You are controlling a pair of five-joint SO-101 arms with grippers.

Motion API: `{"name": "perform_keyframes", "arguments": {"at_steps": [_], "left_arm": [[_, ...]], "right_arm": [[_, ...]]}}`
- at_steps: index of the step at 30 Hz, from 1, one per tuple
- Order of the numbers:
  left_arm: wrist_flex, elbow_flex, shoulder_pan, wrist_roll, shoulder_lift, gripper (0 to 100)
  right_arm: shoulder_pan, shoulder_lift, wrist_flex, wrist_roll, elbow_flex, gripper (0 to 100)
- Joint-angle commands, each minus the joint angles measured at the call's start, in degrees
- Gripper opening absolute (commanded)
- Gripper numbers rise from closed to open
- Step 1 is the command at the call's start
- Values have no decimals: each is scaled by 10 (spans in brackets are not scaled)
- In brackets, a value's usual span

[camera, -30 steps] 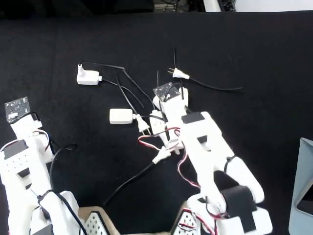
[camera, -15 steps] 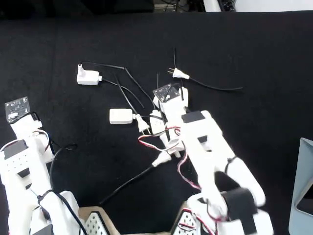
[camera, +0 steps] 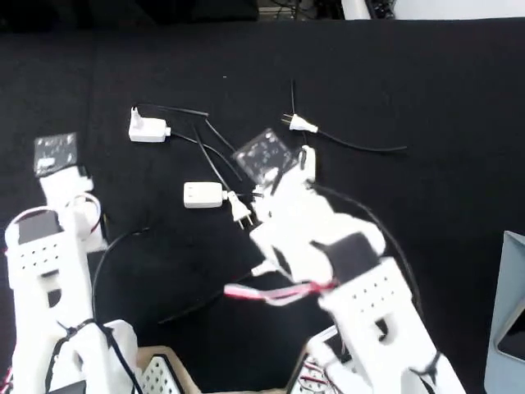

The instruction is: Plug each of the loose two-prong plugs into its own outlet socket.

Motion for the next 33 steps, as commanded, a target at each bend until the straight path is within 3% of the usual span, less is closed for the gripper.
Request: {"name": "perform_keyframes", "arguments": {"at_steps": [1, 8, 14, 27, 33], "left_arm": [[47, -99, 60, 51, -12, 44], [119, -205, 144, 120, -12, 44], [126, -239, 208, 142, -13, 44], [115, -174, 348, 156, -193, 45], [98, -140, 365, 118, -243, 45]], "right_arm": [[-62, -57, -2, -45, -32, 11], [-151, -112, -74, -93, -2, 11], [-207, -115, -183, -93, 51, 11], [-211, -116, -261, -93, 100, 11], [-211, -118, -260, -93, 110, 11]]}}
